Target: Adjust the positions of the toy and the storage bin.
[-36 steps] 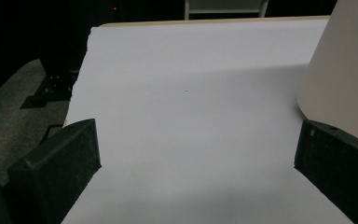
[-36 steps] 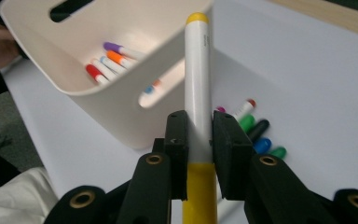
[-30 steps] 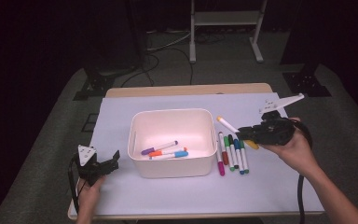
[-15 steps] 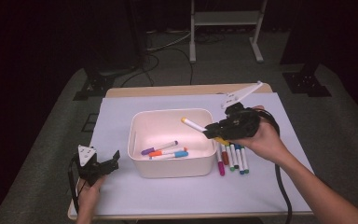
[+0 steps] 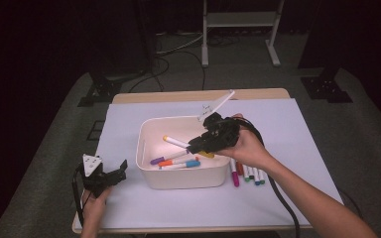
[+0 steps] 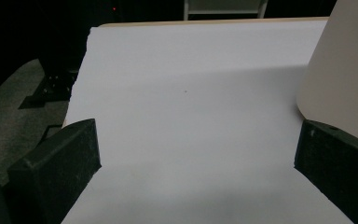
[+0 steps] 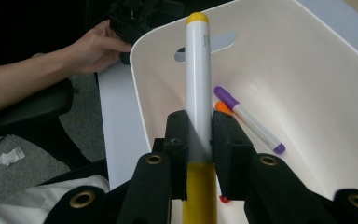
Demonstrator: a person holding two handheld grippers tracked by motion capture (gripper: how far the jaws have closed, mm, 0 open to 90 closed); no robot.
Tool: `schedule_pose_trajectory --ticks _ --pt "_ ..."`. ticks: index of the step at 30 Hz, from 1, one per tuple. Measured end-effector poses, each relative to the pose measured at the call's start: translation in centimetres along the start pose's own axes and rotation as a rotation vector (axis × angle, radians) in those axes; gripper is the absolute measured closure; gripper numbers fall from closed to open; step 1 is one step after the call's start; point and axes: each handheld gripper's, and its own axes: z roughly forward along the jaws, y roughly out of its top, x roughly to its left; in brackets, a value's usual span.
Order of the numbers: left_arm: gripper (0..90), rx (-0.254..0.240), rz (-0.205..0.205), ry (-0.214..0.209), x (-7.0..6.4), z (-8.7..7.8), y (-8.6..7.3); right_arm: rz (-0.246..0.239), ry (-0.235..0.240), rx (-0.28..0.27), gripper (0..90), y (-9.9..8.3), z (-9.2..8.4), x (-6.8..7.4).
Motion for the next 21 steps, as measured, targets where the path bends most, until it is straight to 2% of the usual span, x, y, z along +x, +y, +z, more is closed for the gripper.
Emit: schedule_pose_trajectory --ticks 11,16,21 --pt "0.0 0.002 0.002 -0.002 0.0 0.0 0.0 -0.010 0.043 0.054 75.6 0.6 4.2 -0.6" --pt "0.0 0.001 0.000 -0.001 0.0 0.0 0.0 -0.013 0.051 0.082 75.6 0.7 6.2 -1.4" --pt "0.0 0.000 -0.002 -0.001 0.0 0.0 0.0 -0.026 0.057 0.105 75.6 0.7 7.3 -1.6"
